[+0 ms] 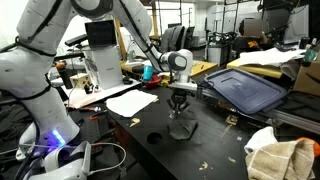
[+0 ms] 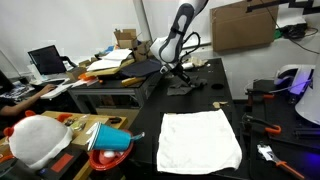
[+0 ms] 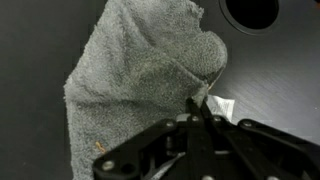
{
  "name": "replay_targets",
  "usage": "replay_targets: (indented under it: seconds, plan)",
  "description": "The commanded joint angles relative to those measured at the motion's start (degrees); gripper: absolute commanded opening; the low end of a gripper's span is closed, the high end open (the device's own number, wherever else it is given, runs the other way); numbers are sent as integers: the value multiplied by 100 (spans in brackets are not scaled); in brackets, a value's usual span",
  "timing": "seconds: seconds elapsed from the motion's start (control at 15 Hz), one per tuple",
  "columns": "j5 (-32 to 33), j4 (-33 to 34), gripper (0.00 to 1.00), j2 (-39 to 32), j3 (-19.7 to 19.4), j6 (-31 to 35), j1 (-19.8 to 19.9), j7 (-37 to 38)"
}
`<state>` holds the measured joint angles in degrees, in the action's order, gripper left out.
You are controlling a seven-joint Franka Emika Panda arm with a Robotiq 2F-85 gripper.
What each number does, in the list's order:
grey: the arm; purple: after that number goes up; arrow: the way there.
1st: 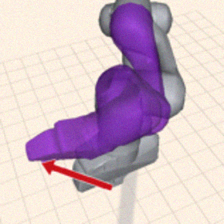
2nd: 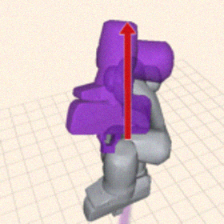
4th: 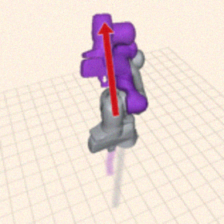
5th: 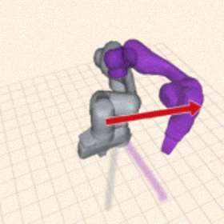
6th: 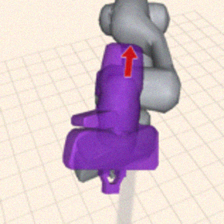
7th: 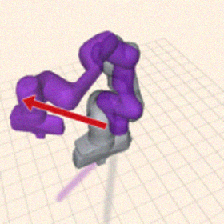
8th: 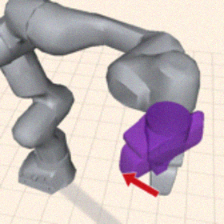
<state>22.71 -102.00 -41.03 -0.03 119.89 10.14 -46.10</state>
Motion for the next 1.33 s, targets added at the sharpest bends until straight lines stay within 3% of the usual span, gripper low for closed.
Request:
replay_targets:
  seconds: [0.0,0.27,0.33,0.47,0.87,1.07,1.27]
  plan:
    - [-109,-273,1,274,75,-192,-89,-279]
    - [-70,-369,1,320,111,-174,-176,-292]
    - [14,-471,28,396,37,-28,-212,-149]
    - [168,-648,35,575,-99,241,-243,56]
    - [201,-1286,81,1348,-385,495,-101,204]
    - [155,-1418,99,1528,-441,483,-68,204]
    - [52,-1408,100,1464,-435,469,-111,456]
